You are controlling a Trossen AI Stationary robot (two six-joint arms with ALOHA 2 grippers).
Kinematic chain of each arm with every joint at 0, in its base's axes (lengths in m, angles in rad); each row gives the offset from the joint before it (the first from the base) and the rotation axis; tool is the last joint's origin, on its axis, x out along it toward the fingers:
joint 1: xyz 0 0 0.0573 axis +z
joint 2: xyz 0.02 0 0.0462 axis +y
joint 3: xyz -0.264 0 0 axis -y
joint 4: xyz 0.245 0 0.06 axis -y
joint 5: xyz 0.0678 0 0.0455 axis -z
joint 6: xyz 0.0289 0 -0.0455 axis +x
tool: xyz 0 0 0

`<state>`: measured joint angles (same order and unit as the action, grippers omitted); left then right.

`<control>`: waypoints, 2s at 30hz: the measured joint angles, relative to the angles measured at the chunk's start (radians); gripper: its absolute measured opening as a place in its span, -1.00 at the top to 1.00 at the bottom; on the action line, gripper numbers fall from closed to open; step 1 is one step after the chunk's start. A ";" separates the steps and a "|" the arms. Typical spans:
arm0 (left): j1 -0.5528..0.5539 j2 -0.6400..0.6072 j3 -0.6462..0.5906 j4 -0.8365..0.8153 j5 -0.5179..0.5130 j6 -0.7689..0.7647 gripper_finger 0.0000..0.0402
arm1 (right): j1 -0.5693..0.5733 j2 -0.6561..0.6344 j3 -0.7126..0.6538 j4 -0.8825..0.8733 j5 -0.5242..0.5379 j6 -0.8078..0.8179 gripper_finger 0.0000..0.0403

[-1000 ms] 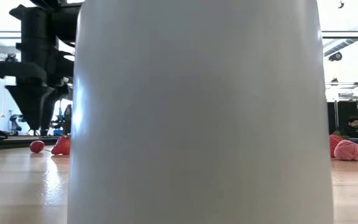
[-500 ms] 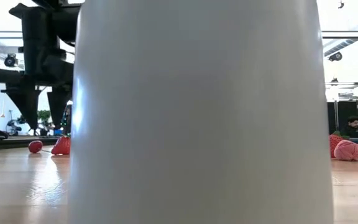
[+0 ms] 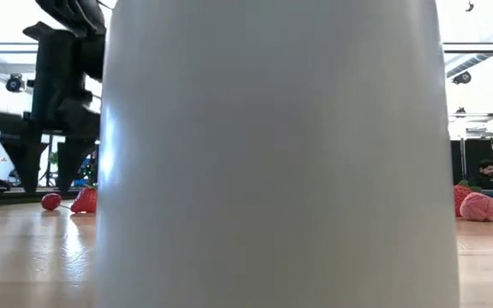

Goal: Pick and placing Produce into tupperware
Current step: Put the cherry into the transparent bin

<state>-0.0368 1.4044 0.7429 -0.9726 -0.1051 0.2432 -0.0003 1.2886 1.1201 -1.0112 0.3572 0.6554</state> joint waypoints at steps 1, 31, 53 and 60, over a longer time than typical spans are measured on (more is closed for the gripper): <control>0.002 0.011 -0.005 0.001 0.000 0.000 0.03 | 0.000 -0.012 -0.013 0.014 0.005 0.011 -0.46; 0.039 0.103 -0.013 0.081 0.006 0.002 0.30 | -0.002 -0.043 -0.117 0.072 0.011 0.140 -0.43; 0.045 0.083 0.044 0.043 -0.114 -0.005 0.73 | -0.003 -0.043 -0.118 0.082 0.011 0.157 -0.41; 0.047 -0.003 0.219 -0.040 -0.301 -0.001 0.73 | -0.003 -0.043 -0.118 0.082 0.011 0.157 -0.40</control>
<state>0.0099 1.4015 0.9615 -1.0122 -0.4061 0.2424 -0.0029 1.2457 1.0019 -0.9295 0.3683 0.8120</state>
